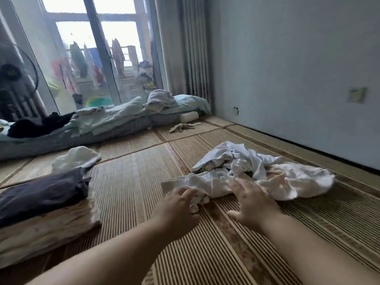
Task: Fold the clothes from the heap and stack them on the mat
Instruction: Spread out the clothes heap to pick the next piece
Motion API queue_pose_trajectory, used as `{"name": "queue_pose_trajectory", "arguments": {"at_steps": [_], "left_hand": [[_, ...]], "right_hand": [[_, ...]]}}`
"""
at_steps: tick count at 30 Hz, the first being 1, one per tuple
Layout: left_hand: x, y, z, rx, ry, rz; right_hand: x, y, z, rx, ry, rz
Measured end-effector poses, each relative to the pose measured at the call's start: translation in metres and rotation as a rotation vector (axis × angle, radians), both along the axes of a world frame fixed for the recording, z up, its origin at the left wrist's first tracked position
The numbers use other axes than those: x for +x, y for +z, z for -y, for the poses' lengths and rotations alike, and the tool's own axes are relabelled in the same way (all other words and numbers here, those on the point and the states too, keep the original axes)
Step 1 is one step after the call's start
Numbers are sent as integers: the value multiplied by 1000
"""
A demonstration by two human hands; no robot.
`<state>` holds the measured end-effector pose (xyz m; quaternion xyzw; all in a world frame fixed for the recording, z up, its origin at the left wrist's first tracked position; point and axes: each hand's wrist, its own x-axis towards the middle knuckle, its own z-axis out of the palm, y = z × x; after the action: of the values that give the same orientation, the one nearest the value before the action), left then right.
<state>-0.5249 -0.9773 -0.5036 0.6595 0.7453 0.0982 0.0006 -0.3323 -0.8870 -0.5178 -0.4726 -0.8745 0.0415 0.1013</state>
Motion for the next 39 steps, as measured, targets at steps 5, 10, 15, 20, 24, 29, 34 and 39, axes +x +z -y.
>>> {"name": "queue_pose_trajectory", "arguments": {"at_steps": [5,10,15,20,24,29,34,39], "left_hand": [[-32,-7,-79,-155,64,-19],[-46,-5,-116,-282,121,-159],[-50,5,-89,-171,-215,-84],[-60,75,-28,8,-230,-342],[-73,146,29,150,-152,-501],[-86,239,107,186,-47,-332],[-95,317,181,351,-8,-239],[-94,366,249,352,13,-316]], "right_hand": [[-47,-17,-43,-87,156,-67],[-90,-13,-62,-256,176,-133],[-92,7,-54,-222,79,22],[-64,62,-20,-99,224,-184],[-51,143,28,-11,276,-293],[-54,241,99,252,361,-448],[-58,316,162,192,347,-679],[-66,348,216,142,352,-883]]}}
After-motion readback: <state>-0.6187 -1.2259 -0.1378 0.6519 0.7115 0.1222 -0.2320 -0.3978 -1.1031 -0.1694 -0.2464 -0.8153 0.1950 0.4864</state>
